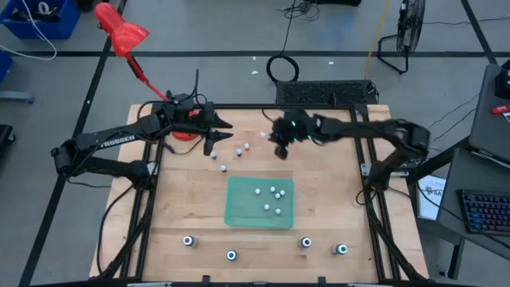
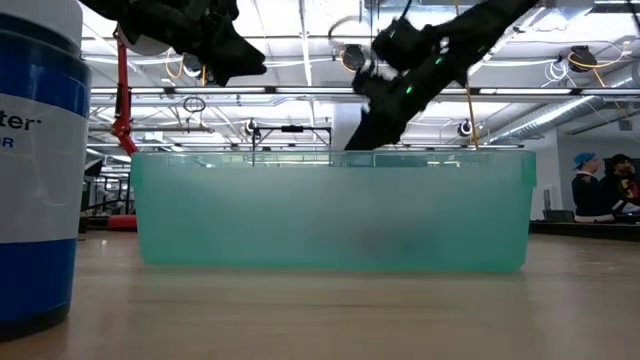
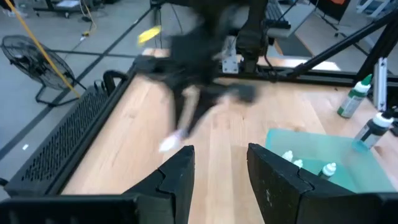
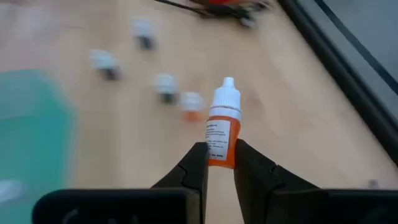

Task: Pick & Place food coloring
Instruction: Put the small orange food coloring bottle into the green bin

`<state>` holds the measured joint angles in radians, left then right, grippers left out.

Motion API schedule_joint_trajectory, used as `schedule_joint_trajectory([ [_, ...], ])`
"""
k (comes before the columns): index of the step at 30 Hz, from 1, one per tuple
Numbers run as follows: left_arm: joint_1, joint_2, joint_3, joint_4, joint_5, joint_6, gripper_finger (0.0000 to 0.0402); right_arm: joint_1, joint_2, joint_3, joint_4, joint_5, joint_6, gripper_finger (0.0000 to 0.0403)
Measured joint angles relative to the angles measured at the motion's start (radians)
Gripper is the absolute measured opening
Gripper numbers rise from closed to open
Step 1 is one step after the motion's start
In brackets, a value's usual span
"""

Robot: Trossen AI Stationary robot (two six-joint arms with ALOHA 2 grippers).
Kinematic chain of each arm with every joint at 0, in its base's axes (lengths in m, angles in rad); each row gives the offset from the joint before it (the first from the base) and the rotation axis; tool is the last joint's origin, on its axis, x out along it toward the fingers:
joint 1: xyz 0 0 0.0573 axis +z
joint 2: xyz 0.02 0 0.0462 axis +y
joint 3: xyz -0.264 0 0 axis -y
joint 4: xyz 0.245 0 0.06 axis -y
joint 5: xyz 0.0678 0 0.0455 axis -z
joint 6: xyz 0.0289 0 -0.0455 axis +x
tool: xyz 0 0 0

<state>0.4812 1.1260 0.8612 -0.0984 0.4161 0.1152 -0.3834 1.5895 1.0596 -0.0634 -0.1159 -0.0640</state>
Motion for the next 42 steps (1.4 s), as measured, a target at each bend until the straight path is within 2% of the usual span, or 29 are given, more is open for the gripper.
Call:
schedule_joint_trajectory([
  [8, -0.003, 0.059, 0.001, 0.103, 0.029, 0.001, 0.0149, 0.219, -0.24, -0.232, 0.247, 0.089, 0.054, 0.0045],
  [12, -0.029, 0.096, 0.001, 0.146, 0.11, -0.025, 0.015, 0.288, -0.287, -0.292, 0.364, 0.089, 0.075, 0.0045],
  [16, -0.086, 0.151, 0.001, 0.217, 0.121, -0.04, 0.015, 0.333, -0.286, -0.305, 0.41, 0.091, 0.054, 0.0045],
  [21, -0.163, 0.23, 0.001, 0.344, 0.113, -0.054, 0.015, 0.356, -0.286, -0.305, 0.432, 0.145, 0.015, 0.0045],
  [27, -0.218, 0.297, 0.001, 0.47, 0.106, -0.079, 0.015, 0.357, -0.285, -0.305, 0.441, 0.145, 0.0, 0.0045],
  [37, -0.264, 0.356, 0.001, 0.515, 0.004, -0.099, 0.015, 0.357, -0.285, -0.305, 0.448, 0.144, -0.002, 0.0045],
  [42, -0.273, 0.358, 0.001, 0.528, 0.0, -0.099, 0.015, 0.357, -0.285, -0.305, 0.448, 0.143, -0.004, 0.0045],
])
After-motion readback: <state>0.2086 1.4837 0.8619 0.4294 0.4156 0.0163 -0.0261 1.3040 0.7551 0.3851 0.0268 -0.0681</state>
